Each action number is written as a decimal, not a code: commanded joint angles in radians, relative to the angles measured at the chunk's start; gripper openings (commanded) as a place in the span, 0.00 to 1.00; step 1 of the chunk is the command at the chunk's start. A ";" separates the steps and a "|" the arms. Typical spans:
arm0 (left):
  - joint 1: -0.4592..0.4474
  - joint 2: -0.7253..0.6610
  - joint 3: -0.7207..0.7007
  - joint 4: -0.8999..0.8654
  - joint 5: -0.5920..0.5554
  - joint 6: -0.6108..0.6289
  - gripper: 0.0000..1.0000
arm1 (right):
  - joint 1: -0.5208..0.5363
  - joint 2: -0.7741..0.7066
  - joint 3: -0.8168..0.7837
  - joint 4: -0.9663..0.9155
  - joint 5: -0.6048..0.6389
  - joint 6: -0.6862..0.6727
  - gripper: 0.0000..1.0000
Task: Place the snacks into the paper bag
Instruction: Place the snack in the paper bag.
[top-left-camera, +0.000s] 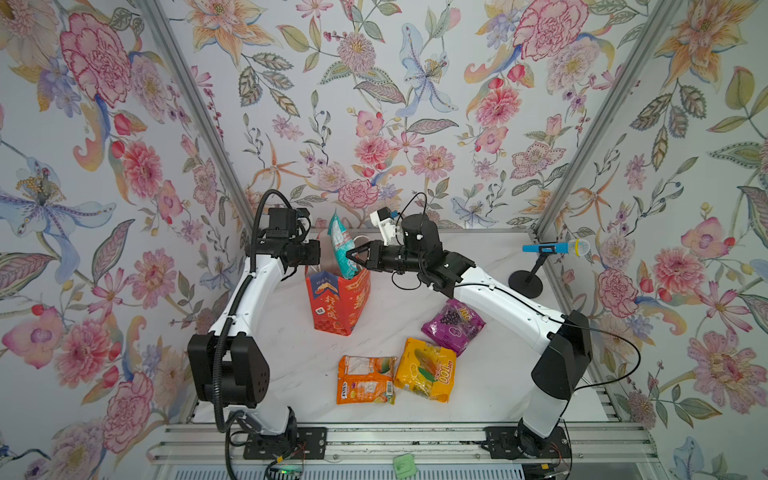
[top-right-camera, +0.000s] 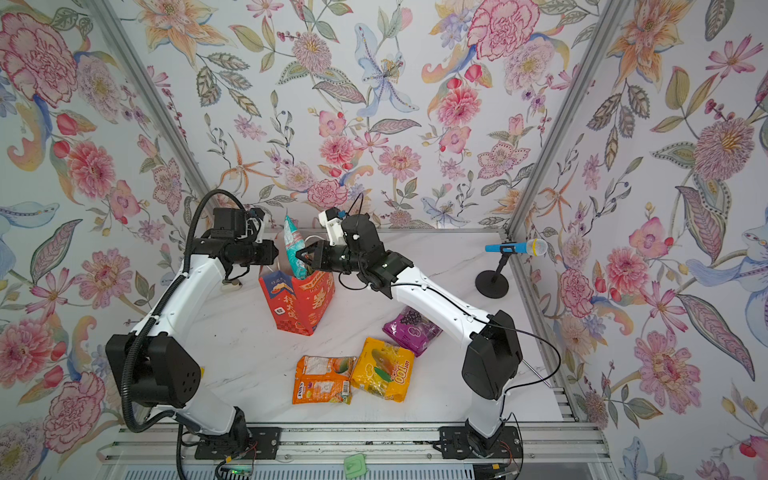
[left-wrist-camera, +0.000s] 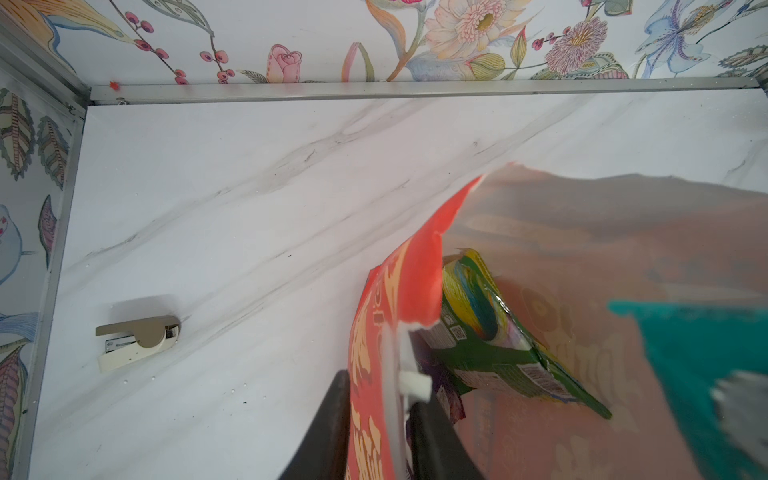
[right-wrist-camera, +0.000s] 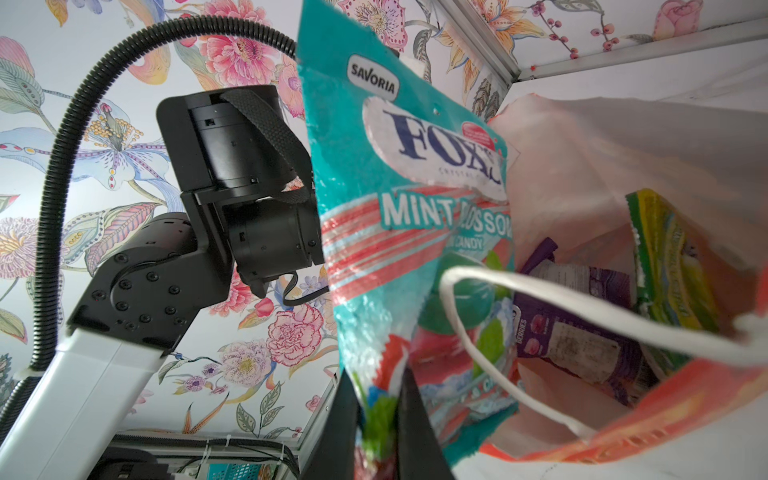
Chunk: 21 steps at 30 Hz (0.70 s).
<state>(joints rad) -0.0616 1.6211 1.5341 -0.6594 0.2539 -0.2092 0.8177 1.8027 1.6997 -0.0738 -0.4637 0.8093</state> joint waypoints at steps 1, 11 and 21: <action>0.003 -0.022 0.022 -0.022 -0.005 0.005 0.27 | -0.002 0.008 -0.015 0.035 -0.018 0.019 0.00; 0.005 -0.024 0.022 -0.021 -0.004 0.005 0.27 | -0.015 0.093 0.048 0.017 -0.021 0.014 0.05; 0.005 -0.026 0.023 -0.025 -0.005 0.010 0.27 | -0.026 0.142 0.210 -0.083 0.010 -0.063 0.44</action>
<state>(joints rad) -0.0616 1.6211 1.5349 -0.6598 0.2539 -0.2089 0.7940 1.9453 1.8423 -0.1112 -0.4667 0.7963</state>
